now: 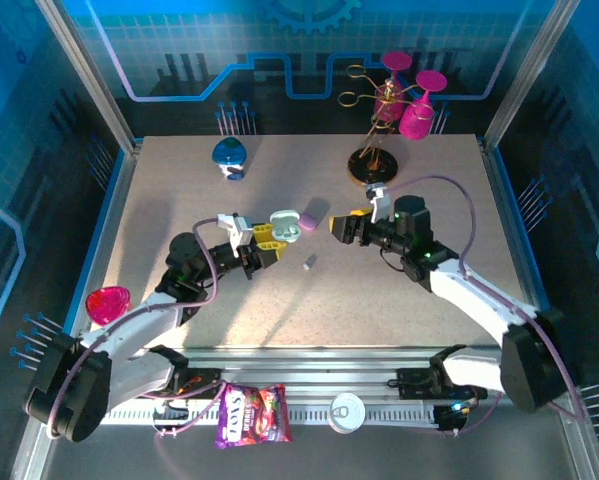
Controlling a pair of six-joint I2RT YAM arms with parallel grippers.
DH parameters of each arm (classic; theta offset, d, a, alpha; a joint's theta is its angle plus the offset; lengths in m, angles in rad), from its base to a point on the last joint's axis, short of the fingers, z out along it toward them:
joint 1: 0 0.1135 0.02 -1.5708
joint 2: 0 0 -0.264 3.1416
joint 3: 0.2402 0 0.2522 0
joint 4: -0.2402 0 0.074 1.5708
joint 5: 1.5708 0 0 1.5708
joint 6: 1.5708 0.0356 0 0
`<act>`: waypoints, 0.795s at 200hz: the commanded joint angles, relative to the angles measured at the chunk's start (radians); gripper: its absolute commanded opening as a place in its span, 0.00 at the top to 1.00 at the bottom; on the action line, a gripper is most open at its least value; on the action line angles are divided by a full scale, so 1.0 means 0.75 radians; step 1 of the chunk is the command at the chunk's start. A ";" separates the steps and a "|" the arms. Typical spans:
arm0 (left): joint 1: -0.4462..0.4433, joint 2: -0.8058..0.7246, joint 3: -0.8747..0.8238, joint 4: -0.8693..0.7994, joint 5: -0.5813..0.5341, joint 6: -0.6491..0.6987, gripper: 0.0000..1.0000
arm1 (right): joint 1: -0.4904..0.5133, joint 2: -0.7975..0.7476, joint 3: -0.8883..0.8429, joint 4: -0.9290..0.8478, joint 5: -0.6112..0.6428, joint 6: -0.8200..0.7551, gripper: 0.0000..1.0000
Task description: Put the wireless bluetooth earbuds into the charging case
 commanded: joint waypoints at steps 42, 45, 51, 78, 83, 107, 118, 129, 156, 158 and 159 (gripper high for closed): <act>0.010 -0.062 -0.009 0.023 0.006 -0.007 0.73 | 0.128 0.477 0.304 -0.354 -0.045 -0.039 0.25; 0.009 -0.063 -0.009 0.025 0.009 -0.008 0.73 | 0.137 0.502 0.317 -0.362 -0.050 -0.047 0.25; 0.010 -0.065 -0.010 0.026 0.013 -0.010 0.73 | 0.151 0.543 0.351 -0.376 -0.062 -0.058 0.25; 0.009 -0.073 -0.011 0.020 0.022 -0.012 0.73 | 0.192 0.732 0.492 -0.425 -0.124 -0.088 0.25; 0.008 -0.073 -0.012 0.020 0.024 -0.014 0.73 | 0.200 0.761 0.515 -0.434 -0.131 -0.092 0.25; 0.009 -0.073 -0.010 0.017 0.032 -0.016 0.73 | 0.221 0.882 0.621 -0.476 -0.163 -0.119 0.26; 0.009 -0.074 -0.010 0.016 0.033 -0.015 0.73 | 0.228 0.922 0.659 -0.498 -0.177 -0.125 0.25; 0.008 -0.073 -0.014 0.015 0.031 -0.012 0.73 | 0.232 0.953 0.679 -0.509 -0.191 -0.125 0.25; 0.009 -0.071 -0.015 0.012 0.030 -0.005 0.73 | 0.232 0.981 0.676 -0.521 -0.222 -0.121 0.26; 0.009 -0.071 -0.016 0.011 0.030 -0.006 0.73 | 0.231 0.979 0.673 -0.522 -0.223 -0.122 0.26; 0.009 -0.071 -0.016 0.011 0.030 -0.005 0.73 | 0.232 0.978 0.672 -0.522 -0.224 -0.121 0.26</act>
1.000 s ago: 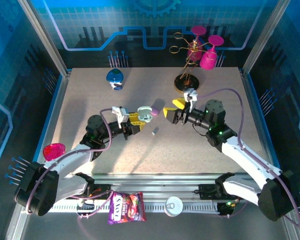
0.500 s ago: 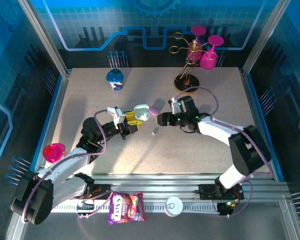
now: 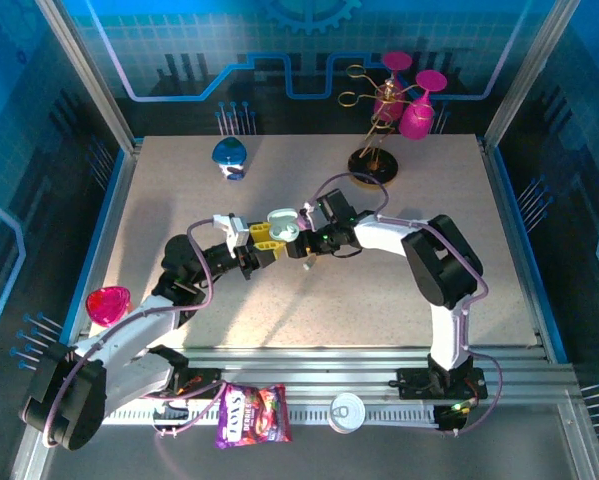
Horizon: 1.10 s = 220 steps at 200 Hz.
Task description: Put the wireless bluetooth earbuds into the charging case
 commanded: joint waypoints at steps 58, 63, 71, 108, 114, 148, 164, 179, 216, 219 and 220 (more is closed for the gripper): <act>0.008 -0.006 -0.016 0.030 0.021 0.004 0.73 | 0.015 -0.096 -0.135 -0.036 -0.119 -0.012 0.34; 0.009 -0.004 -0.017 0.031 0.021 0.004 0.73 | 0.017 -0.104 -0.148 -0.034 -0.117 -0.010 0.35; 0.008 -0.004 -0.018 0.034 0.021 0.003 0.73 | 0.016 -0.118 -0.166 -0.030 -0.115 -0.007 0.35; 0.008 0.000 -0.021 0.038 0.023 -0.003 0.73 | 0.027 -0.188 -0.246 -0.009 -0.116 0.019 0.35; 0.008 0.002 -0.021 0.038 0.023 -0.002 0.73 | 0.031 -0.203 -0.259 -0.005 -0.119 0.028 0.35; 0.008 0.015 -0.018 0.050 0.025 -0.006 0.73 | 0.038 -0.279 -0.299 0.002 -0.100 0.049 0.36; 0.008 0.018 -0.020 0.054 0.028 -0.008 0.73 | 0.040 -0.295 -0.283 -0.026 -0.058 0.030 0.37; 0.009 0.019 -0.022 0.056 0.027 -0.010 0.73 | 0.038 -0.275 -0.239 -0.077 -0.024 -0.016 0.37; 0.008 0.018 -0.025 0.062 0.029 -0.011 0.73 | 0.035 -0.148 -0.115 -0.110 -0.046 -0.074 0.37; 0.009 0.016 -0.025 0.062 0.029 -0.012 0.73 | 0.035 -0.135 -0.104 -0.112 -0.052 -0.077 0.37; 0.009 0.017 -0.025 0.060 0.030 -0.011 0.73 | 0.035 -0.131 -0.101 -0.112 -0.053 -0.078 0.37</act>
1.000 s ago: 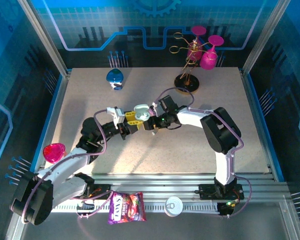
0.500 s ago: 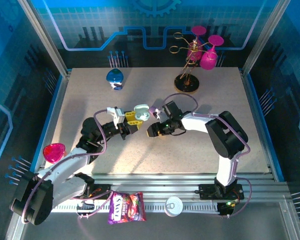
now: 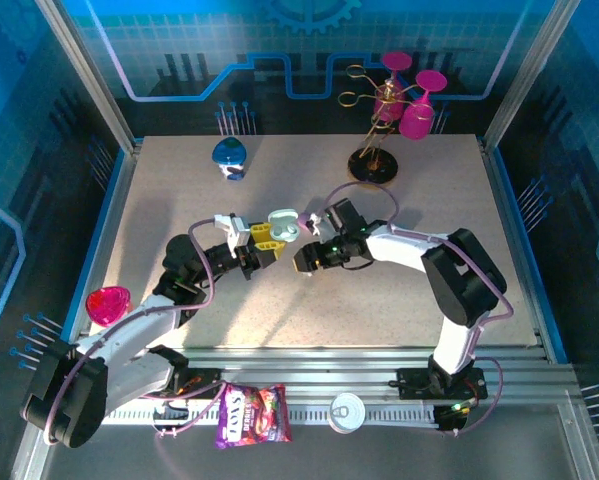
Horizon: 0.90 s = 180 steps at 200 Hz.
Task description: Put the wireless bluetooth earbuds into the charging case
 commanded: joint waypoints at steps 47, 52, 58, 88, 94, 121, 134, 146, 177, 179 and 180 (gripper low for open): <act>0.009 -0.019 -0.023 0.022 0.029 0.006 0.73 | 0.014 0.173 0.111 -0.028 -0.109 -0.056 0.42; 0.008 -0.019 -0.023 0.021 0.029 0.008 0.73 | 0.014 0.168 0.101 -0.027 -0.114 -0.057 0.42; 0.008 -0.019 -0.024 0.021 0.027 0.008 0.73 | 0.015 0.161 0.088 -0.026 -0.119 -0.055 0.43; 0.008 -0.006 -0.019 0.032 0.033 0.007 0.73 | 0.024 0.107 0.017 -0.023 -0.122 -0.055 0.47; 0.008 -0.003 -0.018 0.036 0.033 0.004 0.73 | 0.026 0.098 0.005 -0.021 -0.118 -0.053 0.48; 0.008 0.010 -0.012 0.054 0.041 -0.006 0.73 | 0.025 0.088 -0.025 -0.011 -0.101 -0.051 0.51; 0.010 0.011 -0.011 0.057 0.043 -0.007 0.73 | 0.024 0.099 -0.022 -0.010 -0.097 -0.051 0.52; 0.008 0.009 -0.012 0.058 0.041 -0.008 0.73 | 0.023 0.111 -0.013 -0.017 -0.091 -0.047 0.58; 0.009 0.007 -0.015 0.052 0.037 -0.003 0.73 | 0.024 0.103 -0.010 -0.017 -0.083 -0.037 0.72; 0.009 0.007 -0.014 0.052 0.037 -0.003 0.73 | 0.024 0.103 -0.011 -0.017 -0.082 -0.037 0.72; 0.009 0.008 -0.015 0.051 0.037 -0.003 0.73 | 0.023 0.102 -0.011 -0.016 -0.081 -0.037 0.72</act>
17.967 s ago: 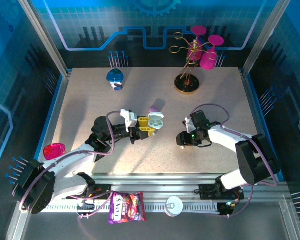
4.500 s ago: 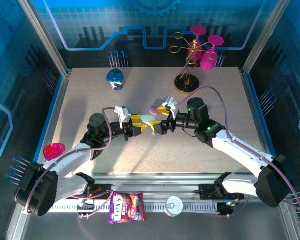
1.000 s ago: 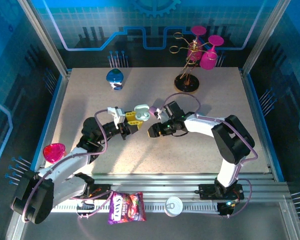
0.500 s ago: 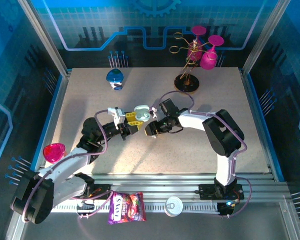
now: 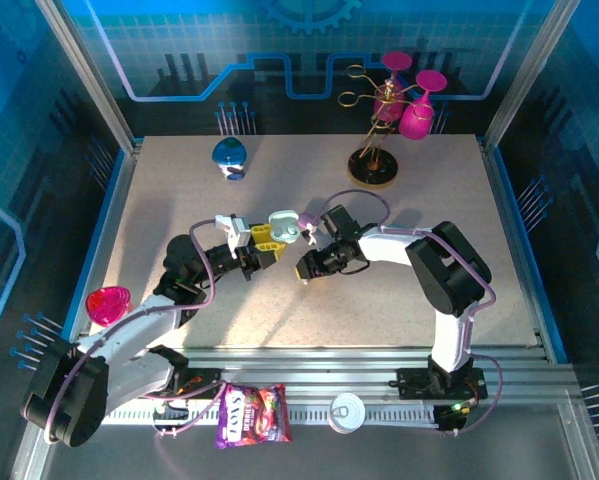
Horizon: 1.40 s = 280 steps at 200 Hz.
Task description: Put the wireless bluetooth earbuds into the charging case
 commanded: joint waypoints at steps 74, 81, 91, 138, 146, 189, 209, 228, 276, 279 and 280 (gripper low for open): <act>0.008 0.010 -0.011 0.055 0.026 0.000 0.73 | 0.021 -0.036 -0.021 -0.047 0.003 -0.040 0.70; 0.008 0.010 -0.014 0.055 0.026 -0.002 0.72 | 0.024 -0.036 -0.022 -0.054 -0.003 -0.049 0.69; 0.008 0.009 -0.015 0.055 0.027 -0.002 0.72 | 0.028 -0.035 -0.025 -0.062 -0.004 -0.064 0.68; 0.008 0.009 -0.015 0.059 0.026 -0.003 0.73 | 0.038 -0.051 -0.042 -0.060 -0.003 -0.065 0.71; 0.009 0.008 -0.016 0.059 0.026 -0.002 0.73 | 0.038 -0.054 -0.041 -0.060 0.000 -0.064 0.72; 0.008 0.008 -0.018 0.064 0.026 -0.004 0.73 | 0.038 -0.043 -0.034 -0.070 0.019 -0.065 0.78; 0.008 0.006 -0.022 0.063 0.022 -0.003 0.72 | 0.038 -0.053 -0.037 -0.069 0.029 -0.059 0.83; 0.009 0.008 -0.023 0.063 0.020 -0.001 0.72 | 0.038 -0.075 -0.042 -0.068 0.047 -0.054 0.84; 0.008 0.019 -0.040 0.074 -0.031 0.030 0.72 | 0.020 -0.226 -0.097 -0.057 0.146 -0.031 0.85; 0.009 0.020 -0.043 0.077 -0.041 0.032 0.72 | 0.019 -0.238 -0.103 -0.059 0.158 -0.028 0.85; 0.009 0.021 -0.043 0.078 -0.043 0.032 0.72 | 0.019 -0.244 -0.104 -0.059 0.162 -0.028 0.85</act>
